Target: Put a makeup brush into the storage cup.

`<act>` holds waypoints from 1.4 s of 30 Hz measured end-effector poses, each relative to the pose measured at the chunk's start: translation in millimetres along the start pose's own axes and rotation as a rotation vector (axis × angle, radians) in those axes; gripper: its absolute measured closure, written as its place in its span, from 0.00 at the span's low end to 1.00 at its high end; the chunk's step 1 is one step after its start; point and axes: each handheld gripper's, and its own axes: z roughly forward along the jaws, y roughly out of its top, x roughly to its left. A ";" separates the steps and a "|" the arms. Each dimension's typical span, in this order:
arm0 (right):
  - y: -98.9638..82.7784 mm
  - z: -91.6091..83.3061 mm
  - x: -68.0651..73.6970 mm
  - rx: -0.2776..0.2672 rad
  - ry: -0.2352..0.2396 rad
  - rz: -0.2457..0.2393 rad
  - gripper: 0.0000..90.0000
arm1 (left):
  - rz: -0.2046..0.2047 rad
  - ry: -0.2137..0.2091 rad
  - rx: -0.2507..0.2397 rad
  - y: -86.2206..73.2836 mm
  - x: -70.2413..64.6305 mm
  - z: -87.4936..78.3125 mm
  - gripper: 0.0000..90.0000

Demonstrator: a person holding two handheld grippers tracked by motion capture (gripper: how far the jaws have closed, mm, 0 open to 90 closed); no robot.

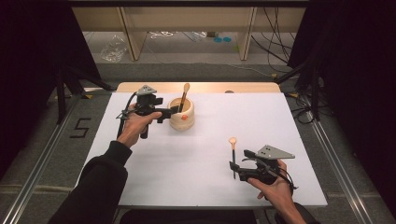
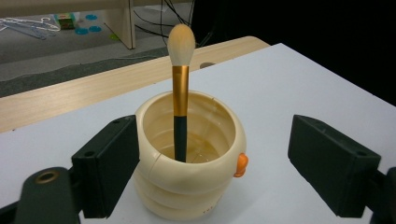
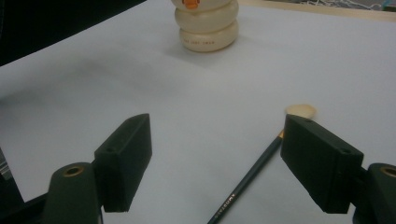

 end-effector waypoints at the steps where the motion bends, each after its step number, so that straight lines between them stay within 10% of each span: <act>1: -0.1 0.0 -0.1 0.000 0.000 0.000 0.28 | 0.016 -0.001 0.003 -0.4 -0.4 -1.6 0.18; 42: -0.3 -0.4 -0.7 -0.012 -0.005 -0.001 0.28 | 0.100 -0.037 -0.015 -50.8 -38.1 -59.2 0.18</act>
